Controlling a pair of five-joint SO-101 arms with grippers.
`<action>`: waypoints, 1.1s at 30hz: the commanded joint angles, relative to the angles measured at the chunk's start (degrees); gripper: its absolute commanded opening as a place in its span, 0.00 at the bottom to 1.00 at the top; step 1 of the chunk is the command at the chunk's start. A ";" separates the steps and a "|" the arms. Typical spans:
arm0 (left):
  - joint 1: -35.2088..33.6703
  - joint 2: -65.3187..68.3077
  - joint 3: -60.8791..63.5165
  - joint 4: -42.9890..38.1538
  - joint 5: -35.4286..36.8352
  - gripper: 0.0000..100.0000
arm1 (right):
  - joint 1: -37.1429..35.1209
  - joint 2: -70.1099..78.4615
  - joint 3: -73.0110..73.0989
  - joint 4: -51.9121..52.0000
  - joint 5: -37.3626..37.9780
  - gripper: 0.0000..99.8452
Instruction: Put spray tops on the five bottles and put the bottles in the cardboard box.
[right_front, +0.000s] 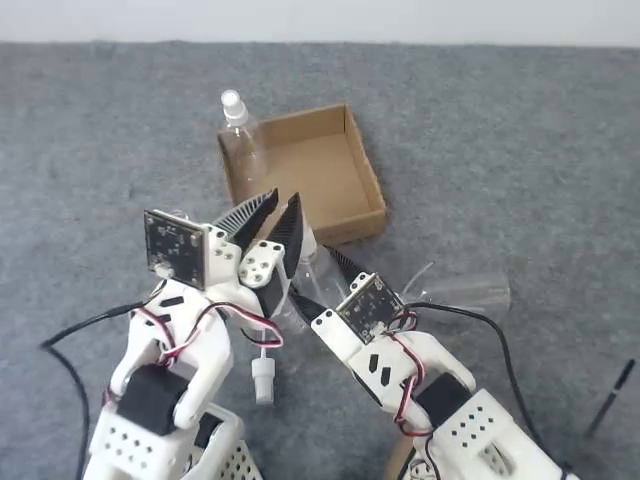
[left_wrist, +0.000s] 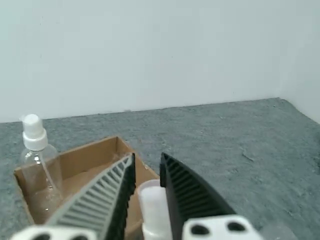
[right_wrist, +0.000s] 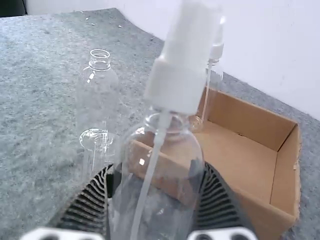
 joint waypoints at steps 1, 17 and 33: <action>-2.90 -0.79 -4.35 -0.09 -0.18 0.07 | 0.66 -1.36 -1.14 -1.01 0.53 0.01; -14.33 -0.79 -4.35 -3.34 0.44 0.07 | 0.31 -1.45 -1.76 -1.71 0.53 0.01; -12.57 -0.70 8.48 -11.69 4.48 0.07 | -3.38 -1.45 -3.87 -2.24 0.26 0.01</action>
